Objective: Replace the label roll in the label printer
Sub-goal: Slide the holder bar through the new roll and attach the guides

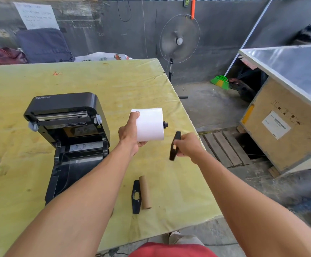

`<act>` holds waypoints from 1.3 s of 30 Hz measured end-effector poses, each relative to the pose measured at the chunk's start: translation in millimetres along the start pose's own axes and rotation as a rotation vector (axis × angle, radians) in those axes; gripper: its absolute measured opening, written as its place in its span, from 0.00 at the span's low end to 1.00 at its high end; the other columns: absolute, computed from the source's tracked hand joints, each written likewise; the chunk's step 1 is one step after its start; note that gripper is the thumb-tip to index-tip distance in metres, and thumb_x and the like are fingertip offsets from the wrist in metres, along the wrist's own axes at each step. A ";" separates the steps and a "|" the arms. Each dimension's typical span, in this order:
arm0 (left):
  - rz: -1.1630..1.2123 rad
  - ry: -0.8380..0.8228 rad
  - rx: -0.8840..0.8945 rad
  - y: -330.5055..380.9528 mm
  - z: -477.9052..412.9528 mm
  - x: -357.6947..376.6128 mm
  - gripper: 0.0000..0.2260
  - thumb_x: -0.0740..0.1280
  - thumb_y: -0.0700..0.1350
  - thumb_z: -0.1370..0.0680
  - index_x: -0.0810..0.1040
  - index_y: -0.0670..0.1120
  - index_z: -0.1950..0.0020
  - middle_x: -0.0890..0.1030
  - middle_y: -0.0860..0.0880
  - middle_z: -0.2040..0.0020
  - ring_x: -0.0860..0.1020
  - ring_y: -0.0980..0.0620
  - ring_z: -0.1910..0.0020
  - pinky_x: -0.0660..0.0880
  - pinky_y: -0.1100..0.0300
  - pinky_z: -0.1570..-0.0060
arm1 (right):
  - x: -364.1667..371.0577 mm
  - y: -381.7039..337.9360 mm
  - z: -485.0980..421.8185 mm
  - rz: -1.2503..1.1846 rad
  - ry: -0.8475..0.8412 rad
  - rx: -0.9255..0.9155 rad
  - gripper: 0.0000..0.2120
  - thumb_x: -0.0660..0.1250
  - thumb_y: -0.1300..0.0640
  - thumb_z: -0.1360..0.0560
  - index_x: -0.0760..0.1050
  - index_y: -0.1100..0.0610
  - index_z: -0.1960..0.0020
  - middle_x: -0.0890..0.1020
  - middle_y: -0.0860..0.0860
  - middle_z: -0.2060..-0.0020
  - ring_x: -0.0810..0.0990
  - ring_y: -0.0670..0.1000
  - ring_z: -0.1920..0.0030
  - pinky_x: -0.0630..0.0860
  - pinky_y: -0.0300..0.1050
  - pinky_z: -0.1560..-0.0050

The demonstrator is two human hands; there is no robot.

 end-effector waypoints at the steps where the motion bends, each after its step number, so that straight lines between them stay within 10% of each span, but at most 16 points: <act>1: 0.000 -0.002 0.003 1.7 -1.1 1.3 0.17 0.71 0.57 0.34 0.75 0.47 0.54 0.82 0.46 0.57 0.81 0.45 0.60 0.79 0.47 0.56 | -8.2 -19.4 -2.1 -0.051 0.033 -0.044 0.07 0.66 0.63 0.23 0.80 0.67 0.51 0.84 0.61 0.60 0.86 0.58 0.64 0.84 0.59 0.53; 7: 0.008 -0.011 0.021 15.0 -6.6 12.5 0.17 0.71 0.58 0.35 0.75 0.48 0.54 0.81 0.46 0.58 0.81 0.45 0.61 0.79 0.48 0.58 | -26.9 -93.1 -1.0 -0.189 0.024 -0.226 0.07 0.65 0.64 0.24 0.81 0.63 0.57 0.84 0.61 0.56 0.87 0.59 0.58 0.85 0.52 0.53; 13: 0.023 -0.031 0.030 27.6 -13.5 18.9 0.17 0.71 0.57 0.34 0.76 0.48 0.53 0.81 0.47 0.58 0.81 0.46 0.62 0.79 0.49 0.58 | -25.4 -106.7 -1.3 -0.223 -0.104 -0.317 0.20 0.64 0.70 0.25 0.76 0.65 0.33 0.84 0.53 0.58 0.86 0.50 0.60 0.84 0.41 0.55; 30: 0.039 -0.088 0.024 39.4 -5.0 10.9 0.24 0.71 0.60 0.38 0.78 0.49 0.46 0.82 0.45 0.52 0.82 0.42 0.56 0.79 0.51 0.63 | -27.2 -120.5 16.9 -0.209 -0.031 -0.458 0.11 0.73 0.66 0.29 0.80 0.60 0.47 0.85 0.58 0.53 0.85 0.57 0.55 0.81 0.57 0.44; 39: 0.039 -0.068 0.027 26.5 22.5 0.6 0.24 0.71 0.60 0.38 0.78 0.48 0.48 0.83 0.46 0.56 0.82 0.44 0.60 0.80 0.51 0.65 | -25.5 -102.4 43.8 -0.233 0.020 -0.451 0.09 0.71 0.65 0.30 0.82 0.60 0.50 0.82 0.52 0.60 0.82 0.50 0.62 0.81 0.45 0.54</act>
Point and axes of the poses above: each hand's wrist, its own z-axis away from the middle knuckle, its own x-axis out of the palm, y = z × x, the point moved 10 cm from there along -z, towards the middle knuckle
